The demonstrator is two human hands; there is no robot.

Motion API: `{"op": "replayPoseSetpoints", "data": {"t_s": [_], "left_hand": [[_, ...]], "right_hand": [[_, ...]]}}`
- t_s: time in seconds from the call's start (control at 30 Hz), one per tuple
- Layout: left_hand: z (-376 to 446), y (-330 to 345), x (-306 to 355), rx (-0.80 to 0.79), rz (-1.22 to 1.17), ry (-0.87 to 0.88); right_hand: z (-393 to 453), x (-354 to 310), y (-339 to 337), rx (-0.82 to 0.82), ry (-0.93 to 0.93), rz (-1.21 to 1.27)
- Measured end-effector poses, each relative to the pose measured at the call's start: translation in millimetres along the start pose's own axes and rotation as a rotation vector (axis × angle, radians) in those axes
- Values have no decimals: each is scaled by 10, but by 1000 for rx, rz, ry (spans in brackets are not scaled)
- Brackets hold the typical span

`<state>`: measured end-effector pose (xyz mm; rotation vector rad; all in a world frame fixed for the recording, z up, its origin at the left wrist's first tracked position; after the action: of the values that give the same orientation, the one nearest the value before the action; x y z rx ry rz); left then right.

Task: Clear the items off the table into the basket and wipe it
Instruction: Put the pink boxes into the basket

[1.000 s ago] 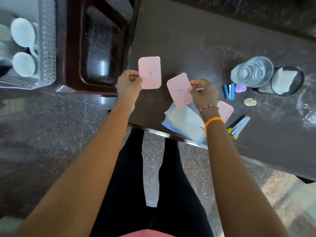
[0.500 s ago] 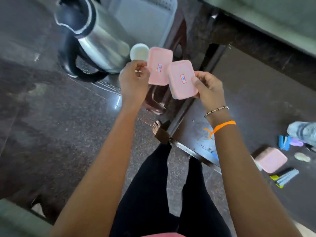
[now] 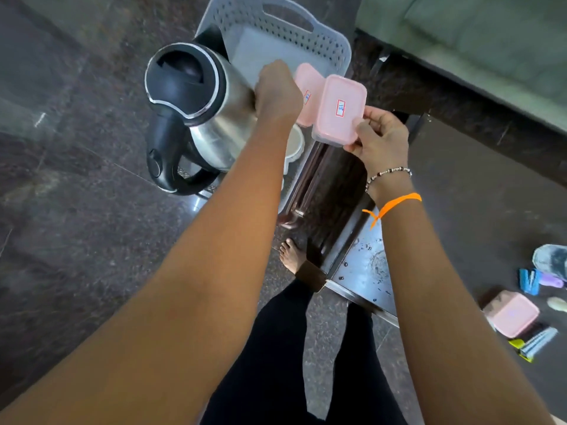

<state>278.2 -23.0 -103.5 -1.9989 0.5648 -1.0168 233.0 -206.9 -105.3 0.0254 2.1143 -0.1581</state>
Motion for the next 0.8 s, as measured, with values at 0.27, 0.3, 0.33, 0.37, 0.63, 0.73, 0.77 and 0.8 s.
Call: {"op": "replayPoseSetpoints", "data": {"t_s": [0.27, 0.3, 0.33, 0.37, 0.63, 0.73, 0.77, 0.8], "left_hand": [[59, 215, -128, -168, -143, -201], [57, 231, -137, -190, -184, -213], [43, 247, -133, -215, -239, -226], [26, 255, -123, -232, -292, -240], [-86, 180, -100, -135, -310, -162], [-154, 174, -98, -184, -286, -77], [-172, 166, -95, -184, -264, -57], [-198, 156, -72, -173, -235, -38]], "right_hand": [[312, -23, 218, 42, -29, -150], [348, -27, 264, 42, -32, -177], [377, -35, 308, 39, -39, -217], [404, -48, 352, 38, -47, -263], [438, -42, 483, 69, -36, -476], [371, -63, 478, 69, -90, -574], [363, -59, 459, 61, -93, -566], [343, -48, 422, 49, -87, -531]]}}
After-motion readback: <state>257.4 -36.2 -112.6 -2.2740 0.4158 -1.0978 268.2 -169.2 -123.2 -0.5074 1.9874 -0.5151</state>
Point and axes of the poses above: each hand's wrist, its own z-axis towards the middle knuckle, its own y-axis out of the palm, x = y × z, the point moved 6 cm from there along z, towards the middle knuckle
